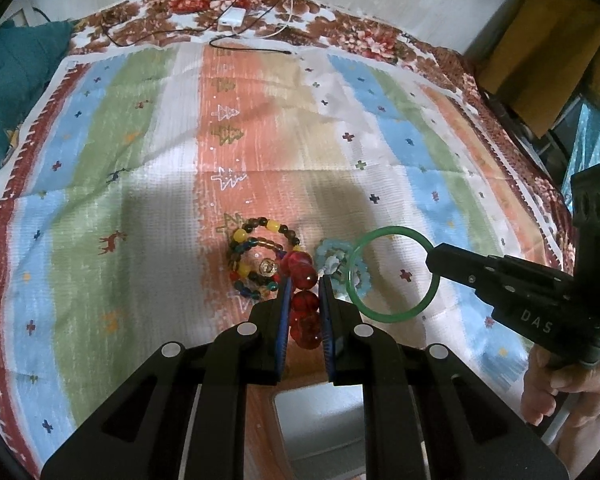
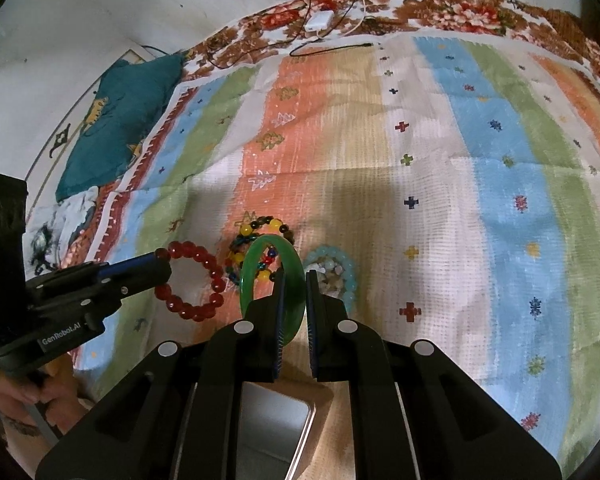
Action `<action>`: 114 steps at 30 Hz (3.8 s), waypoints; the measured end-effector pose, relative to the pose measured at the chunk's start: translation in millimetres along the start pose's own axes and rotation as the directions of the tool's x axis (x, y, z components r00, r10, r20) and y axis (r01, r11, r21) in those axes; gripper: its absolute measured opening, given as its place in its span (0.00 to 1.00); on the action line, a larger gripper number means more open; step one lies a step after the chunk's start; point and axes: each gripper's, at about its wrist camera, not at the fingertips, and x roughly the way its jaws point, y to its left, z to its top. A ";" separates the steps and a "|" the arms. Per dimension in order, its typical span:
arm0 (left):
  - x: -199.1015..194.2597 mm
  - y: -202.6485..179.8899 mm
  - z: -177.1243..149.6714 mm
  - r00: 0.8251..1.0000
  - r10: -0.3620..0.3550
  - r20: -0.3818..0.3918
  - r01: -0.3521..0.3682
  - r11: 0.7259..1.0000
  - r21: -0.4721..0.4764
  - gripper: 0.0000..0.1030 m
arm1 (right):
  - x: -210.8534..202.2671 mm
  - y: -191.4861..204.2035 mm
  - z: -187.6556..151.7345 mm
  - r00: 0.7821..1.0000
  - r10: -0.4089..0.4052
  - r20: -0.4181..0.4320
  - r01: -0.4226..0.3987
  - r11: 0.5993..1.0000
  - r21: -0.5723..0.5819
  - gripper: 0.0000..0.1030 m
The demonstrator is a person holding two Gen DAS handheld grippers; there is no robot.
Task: Organize jewelry
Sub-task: 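Lift the red bracelet with the left tool while the right tool carries the bangle over the tin, then open the left tool over the tin while the right tool drops the bangle in, then move both tools back and grasp the light-blue bead bracelet with the right tool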
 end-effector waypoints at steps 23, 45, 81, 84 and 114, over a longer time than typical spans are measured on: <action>-32.4 -10.1 -29.1 0.999 0.002 0.053 -0.002 1.000 0.018 0.13 | -29.2 16.9 -31.6 0.998 -0.032 0.052 0.036 0.997 -0.062 0.10; -50.6 -24.8 -74.0 0.998 -0.024 0.062 0.021 0.998 0.059 0.13 | -44.1 35.5 -69.9 0.999 -0.011 0.047 0.017 0.991 -0.136 0.10; -13.7 15.5 -41.5 0.984 0.181 0.006 -0.180 0.983 -0.041 0.69 | -2.3 -0.9 -46.7 0.981 -0.196 -0.012 0.196 0.981 0.013 0.65; -7.7 18.7 -38.6 0.981 0.194 -0.006 -0.195 0.980 -0.037 0.69 | 4.4 -1.9 -42.3 0.979 -0.205 -0.024 0.205 0.979 0.009 0.65; 56.9 39.9 2.8 0.977 0.192 -0.090 -0.198 0.979 -0.056 0.58 | 70.0 -10.5 -6.6 0.957 -0.263 -0.122 0.262 0.965 -0.028 0.65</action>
